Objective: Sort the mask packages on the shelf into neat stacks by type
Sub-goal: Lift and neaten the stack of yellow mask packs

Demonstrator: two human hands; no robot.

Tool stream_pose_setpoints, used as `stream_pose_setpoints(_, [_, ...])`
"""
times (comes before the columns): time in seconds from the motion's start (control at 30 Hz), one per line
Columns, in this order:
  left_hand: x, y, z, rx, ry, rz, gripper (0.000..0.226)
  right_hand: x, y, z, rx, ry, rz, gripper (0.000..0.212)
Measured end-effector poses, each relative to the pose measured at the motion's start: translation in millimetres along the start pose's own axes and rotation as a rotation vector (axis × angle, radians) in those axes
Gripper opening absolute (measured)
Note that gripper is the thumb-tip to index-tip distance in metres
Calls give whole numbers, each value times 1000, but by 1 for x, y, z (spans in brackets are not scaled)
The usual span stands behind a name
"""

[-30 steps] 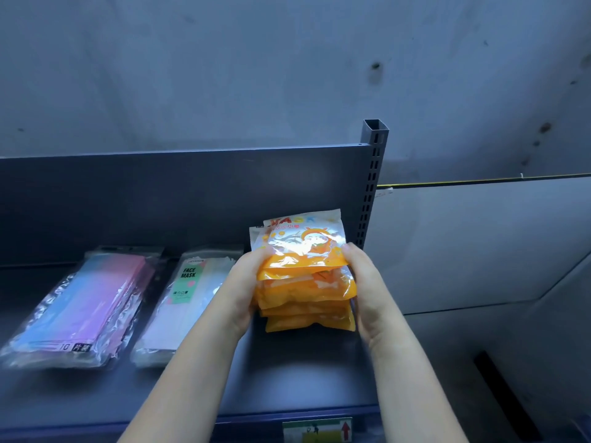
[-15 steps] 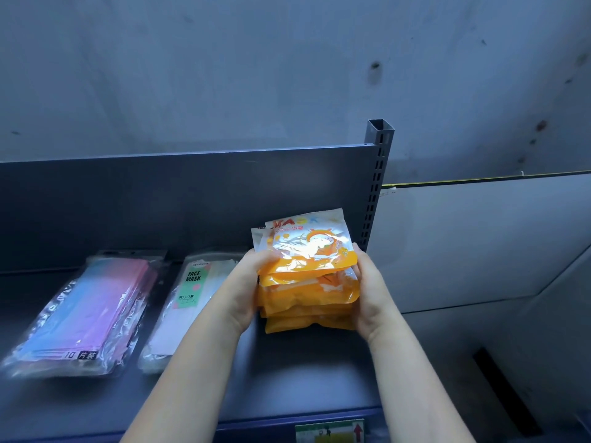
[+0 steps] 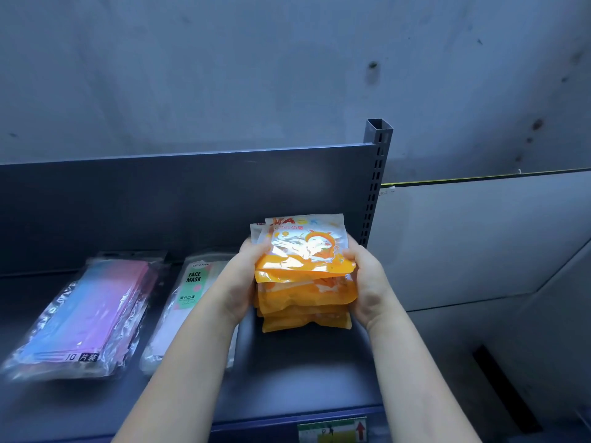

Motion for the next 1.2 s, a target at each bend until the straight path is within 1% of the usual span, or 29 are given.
stream_pose_setpoints(0.1, [-2,2,-7,55,18,8,40,-2,1,-2,-14,43,-15,37])
stream_pose_setpoints(0.17, [-4,4,-10,97,22,-3,41,1,1,-4,-6,70,3,42])
stream_pose_setpoints(0.27, [-8,4,-11,176,27,-51,61,7,-1,-4,14,107,33,56])
stream_pose_setpoints(0.37, [-11,5,-9,198,62,-102,75,13,0,-9,34,149,40,58])
stream_pose_setpoints(0.43, [-10,3,-9,194,70,-105,87,14,0,-12,49,166,34,55])
stream_pose_setpoints(0.47, [-10,2,-9,185,63,-98,88,14,0,-14,56,175,30,53])
stream_pose_setpoints(0.57, [-11,3,-10,135,63,-78,75,14,1,-13,55,191,31,53])
stream_pose_setpoints(0.67, [-14,5,-12,102,85,-58,46,14,0,-11,69,172,39,48])
stream_pose_setpoints(0.77, [-14,5,-17,130,112,-60,55,15,-1,-8,58,98,52,55])
stream_pose_setpoints(0.8, [-15,5,-19,126,110,-59,56,15,0,-8,57,82,62,54])
stream_pose_setpoints(0.87, [-15,6,-20,114,97,-46,56,15,2,-7,54,68,69,48])
stream_pose_setpoints(0.97, [-13,5,-18,95,108,-34,60,11,5,-10,64,80,26,33])
stream_pose_setpoints(1.0, [-14,6,-16,82,115,-40,60,10,5,-10,71,90,22,32])
stream_pose_setpoints(1.1, [-15,7,-15,56,142,-32,56,11,7,-10,87,132,50,45])
stream_pose_setpoints(1.2, [-13,8,-12,27,142,-8,47,12,8,-11,103,150,82,50])
Point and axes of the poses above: each hand's wrist, its own y-axis away from the middle knuckle, its own z-axis out of the back of the hand, x = y × z, the point moved 10 cm from there along -y, towards the middle knuckle, and after that the axes turned 11 degrees about x, right-handed, at the moved point
